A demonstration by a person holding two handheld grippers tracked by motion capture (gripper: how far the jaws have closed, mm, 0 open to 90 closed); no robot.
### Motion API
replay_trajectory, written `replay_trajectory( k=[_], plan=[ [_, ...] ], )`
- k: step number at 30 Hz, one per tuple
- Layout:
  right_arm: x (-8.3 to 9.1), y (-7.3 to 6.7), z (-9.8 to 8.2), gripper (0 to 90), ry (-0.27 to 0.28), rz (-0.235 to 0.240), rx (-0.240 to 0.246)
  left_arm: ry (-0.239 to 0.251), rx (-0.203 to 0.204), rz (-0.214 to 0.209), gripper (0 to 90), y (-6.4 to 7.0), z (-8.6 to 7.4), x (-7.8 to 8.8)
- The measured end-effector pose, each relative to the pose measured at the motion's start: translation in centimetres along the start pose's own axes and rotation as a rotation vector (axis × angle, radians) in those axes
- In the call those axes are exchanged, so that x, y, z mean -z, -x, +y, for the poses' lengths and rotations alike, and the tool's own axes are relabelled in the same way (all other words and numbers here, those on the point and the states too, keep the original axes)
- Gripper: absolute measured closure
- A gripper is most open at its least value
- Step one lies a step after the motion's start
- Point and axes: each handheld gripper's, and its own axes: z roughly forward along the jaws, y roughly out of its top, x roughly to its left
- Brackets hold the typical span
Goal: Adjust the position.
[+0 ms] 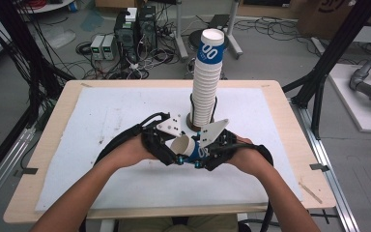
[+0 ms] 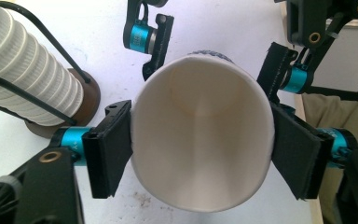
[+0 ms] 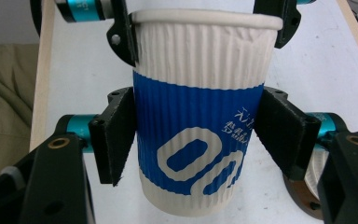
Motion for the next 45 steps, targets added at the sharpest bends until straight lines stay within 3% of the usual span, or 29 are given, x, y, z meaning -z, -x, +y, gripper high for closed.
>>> replay_trajectory(
  k=[6,9,12,16,19,24,28,33,38,45],
  plan=[
    [-0.2,-0.2,-0.1,32.8,-0.02,-0.004,-0.004,0.006,0.004,0.003,24.4,0.1,-0.1,-0.4],
    [-0.2,-0.2,-0.1,32.7,-0.025,-0.005,-0.015,0.054,0.016,-0.004,22.5,0.1,-0.2,-0.3],
    [-0.1,-0.1,-0.5,32.6,-0.015,-0.008,-0.021,0.134,0.032,-0.006,20.3,0.0,-0.6,0.3],
    [0.3,0.1,-1.6,32.5,0.033,-0.015,-0.064,0.266,0.096,0.019,18.6,-0.4,-1.6,1.3],
    [0.7,0.1,-2.6,32.3,0.07,-0.02,-0.1,0.406,0.161,0.052,18.0,-0.6,-2.7,2.3],
    [1.3,0.0,-4.6,32.7,0.161,-0.036,-0.166,0.524,0.23,0.127,17.5,-0.8,-4.6,3.4],
    [1.7,-0.1,-6.4,32.9,0.242,-0.056,-0.224,0.555,0.288,0.166,16.8,-0.9,-6.3,3.7],
    [2.2,-0.3,-8.4,33.0,0.331,-0.076,-0.304,0.572,0.328,0.195,16.8,-0.9,-7.9,3.8],
    [2.7,-0.4,-10.1,33.0,0.398,-0.105,-0.357,0.574,0.347,0.224,16.8,-0.8,-9.1,3.7],
    [3.9,-0.6,-12.3,32.9,0.497,-0.186,-0.419,0.581,0.379,0.276,16.8,-0.6,-11.2,3.2]
  ],
)
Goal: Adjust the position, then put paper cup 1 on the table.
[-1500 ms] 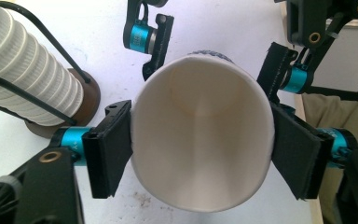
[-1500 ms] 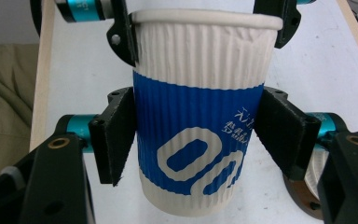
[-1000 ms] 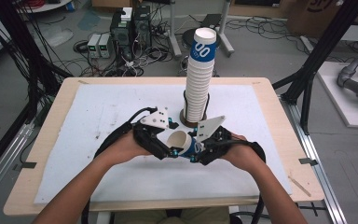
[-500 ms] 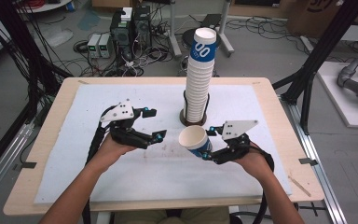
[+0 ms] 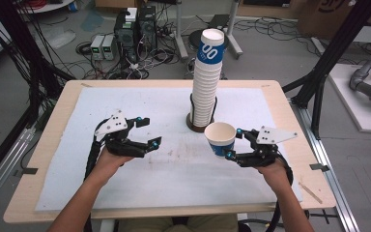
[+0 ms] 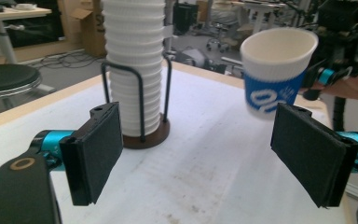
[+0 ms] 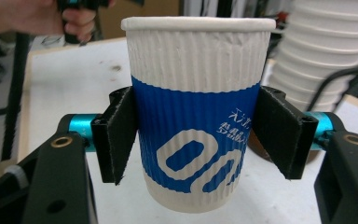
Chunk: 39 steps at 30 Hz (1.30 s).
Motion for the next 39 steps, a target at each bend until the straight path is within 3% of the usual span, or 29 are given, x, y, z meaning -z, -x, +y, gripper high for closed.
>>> replay_trajectory(
  k=[5,15,26,33,39],
  plan=[
    [1.2,0.4,-0.7,32.7,0.056,-0.033,-0.033,0.017,0.018,0.046,16.8,-0.5,-1.3,0.6],
    [2.8,0.8,-1.6,32.7,0.102,-0.104,-0.043,0.049,0.039,0.106,16.8,-1.1,-2.9,1.7],
    [4.8,0.9,-2.2,32.7,0.131,-0.168,-0.059,0.059,0.02,0.138,16.8,-1.3,-3.7,1.9],
    [5.0,1.2,-2.4,32.6,0.13,-0.182,-0.061,0.046,0.002,0.149,16.8,-1.2,-4.2,1.8],
    [5.2,1.4,-2.5,32.6,0.124,-0.202,-0.065,0.053,0.012,0.144,16.8,-1.1,-4.5,1.9]
  ],
)
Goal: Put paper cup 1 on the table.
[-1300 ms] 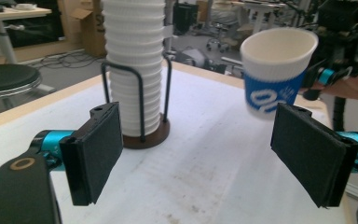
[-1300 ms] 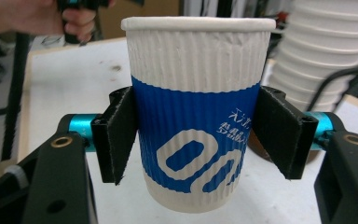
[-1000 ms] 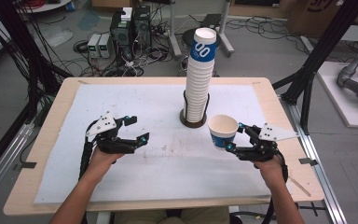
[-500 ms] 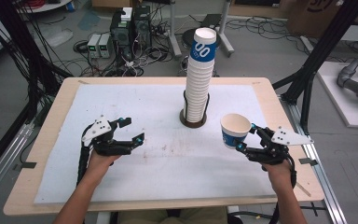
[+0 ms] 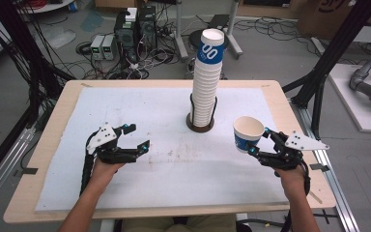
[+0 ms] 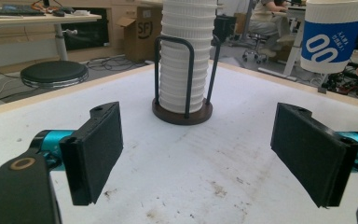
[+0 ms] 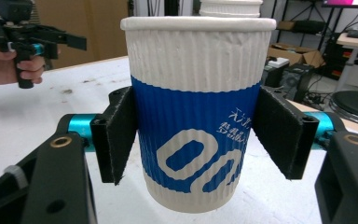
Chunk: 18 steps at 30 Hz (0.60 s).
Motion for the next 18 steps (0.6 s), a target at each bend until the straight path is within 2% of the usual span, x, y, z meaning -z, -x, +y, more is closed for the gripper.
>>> replay_trajectory(
  k=[9,18],
  plan=[
    [0.3,0.6,-0.1,32.5,0.01,-0.051,-0.007,-0.001,0.002,-0.002,16.8,-0.1,-0.5,0.1],
    [0.0,2.5,-0.6,32.4,0.005,-0.138,-0.039,-0.006,-0.002,0.002,16.8,0.0,-0.6,0.1]
  ],
)
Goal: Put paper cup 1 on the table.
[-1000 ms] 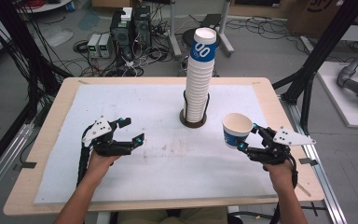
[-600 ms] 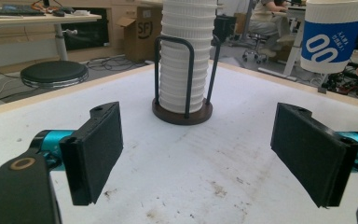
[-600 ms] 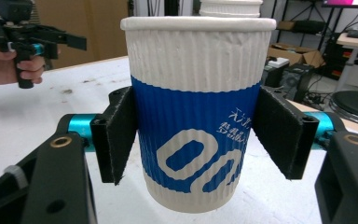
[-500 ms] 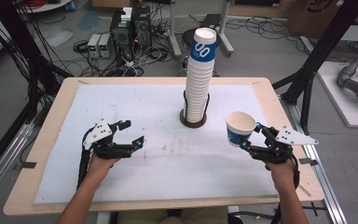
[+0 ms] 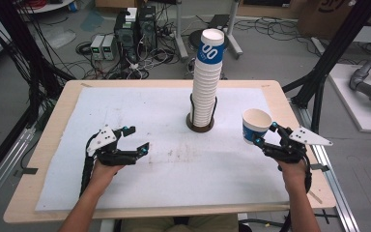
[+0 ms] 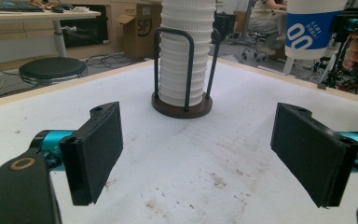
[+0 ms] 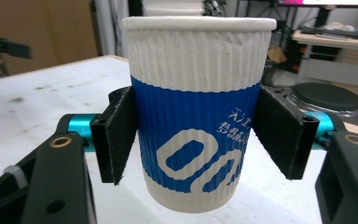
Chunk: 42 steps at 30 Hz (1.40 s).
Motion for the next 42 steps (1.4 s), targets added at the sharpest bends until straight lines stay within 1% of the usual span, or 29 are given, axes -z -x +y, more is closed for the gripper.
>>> replay_trajectory(
  k=[1,7,10,12,17,20,24,26,31,32,36,38,42],
  plan=[
    [-0.2,0.2,0.0,32.4,-0.003,-0.011,0.003,-0.002,0.0,0.002,16.8,0.0,0.0,0.0],
    [-1.5,1.1,-0.8,32.4,-0.035,-0.056,-0.023,-0.009,0.0,0.001,16.8,0.1,-0.1,-0.2],
    [-2.0,1.6,-1.4,32.2,-0.054,-0.08,-0.039,-0.01,0.002,0.0,16.8,0.1,-0.1,-0.3],
    [-2.2,1.8,-1.8,32.1,-0.062,-0.085,-0.06,-0.013,0.0,0.0,16.8,0.0,-0.2,-0.3],
    [-2.6,2.2,-2.9,32.0,-0.127,-0.109,-0.074,-0.014,-0.004,-0.003,16.8,0.2,-0.2,-0.3],
    [-2.7,2.4,-3.4,31.8,-0.168,-0.111,-0.082,-0.015,0.003,-0.002,16.8,0.2,-0.3,-0.3],
    [-3.2,2.4,-3.6,31.6,-0.195,-0.093,-0.093,-0.019,0.003,-0.003,16.8,0.2,-0.3,-0.3],
    [-3.4,2.4,-3.8,31.6,-0.223,-0.093,-0.09,-0.019,0.002,-0.003,16.8,0.2,-0.3,-0.3],
    [-3.6,2.5,-4.0,31.5,-0.268,-0.101,-0.086,-0.023,0.002,0.001,16.8,0.1,-0.4,-0.3],
    [-3.6,2.5,-4.1,31.2,-0.284,-0.103,-0.075,-0.023,0.003,0.001,16.8,0.1,-0.4,-0.3],
    [-3.3,2.5,-4.1,31.2,-0.301,-0.101,-0.075,-0.023,0.006,0.006,16.9,0.1,-0.4,-0.2],
    [-2.7,2.6,-4.4,31.2,-0.305,-0.096,-0.08,-0.023,0.006,0.008,16.8,0.0,-0.4,-0.2],
    [-1.8,2.7,-4.7,31.0,-0.335,-0.088,-0.088,-0.025,0.007,0.009,16.9,0.0,-0.4,-0.1]
  ],
)
